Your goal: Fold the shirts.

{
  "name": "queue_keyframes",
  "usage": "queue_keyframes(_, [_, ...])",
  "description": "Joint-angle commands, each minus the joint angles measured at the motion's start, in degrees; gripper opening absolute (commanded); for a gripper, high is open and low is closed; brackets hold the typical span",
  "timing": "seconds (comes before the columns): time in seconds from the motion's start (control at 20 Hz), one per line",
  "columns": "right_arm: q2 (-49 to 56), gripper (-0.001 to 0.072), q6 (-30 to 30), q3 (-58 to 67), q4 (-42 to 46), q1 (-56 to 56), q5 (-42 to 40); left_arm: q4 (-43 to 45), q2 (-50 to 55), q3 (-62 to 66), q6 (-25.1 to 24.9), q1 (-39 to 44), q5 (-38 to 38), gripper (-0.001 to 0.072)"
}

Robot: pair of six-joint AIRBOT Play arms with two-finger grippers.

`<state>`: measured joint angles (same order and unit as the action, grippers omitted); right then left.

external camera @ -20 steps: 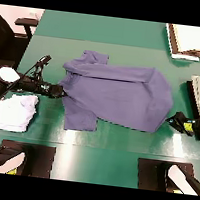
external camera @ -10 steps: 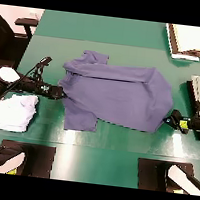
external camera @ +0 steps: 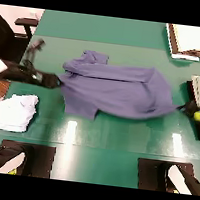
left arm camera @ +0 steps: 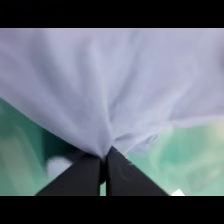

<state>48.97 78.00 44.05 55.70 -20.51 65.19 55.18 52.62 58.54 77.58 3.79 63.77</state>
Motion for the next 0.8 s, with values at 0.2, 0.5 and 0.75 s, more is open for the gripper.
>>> queue_keyframes(0.2, [-8.6,0.0015,0.6,38.7,0.0,0.0,6.2,11.5,-7.0,39.6,5.0,0.0,0.5,0.0021])
queue_keyframes(0.5, [-1.2,0.0015,4.2,68.1,5.9,0.0,16.5,11.5,-7.0,61.3,6.6,0.0,-0.8,0.0020])
queue_keyframes(0.75, [6.4,0.0014,7.8,79.7,7.2,0.0,22.9,15.9,-6.3,59.6,8.2,0.0,0.6,0.0020])
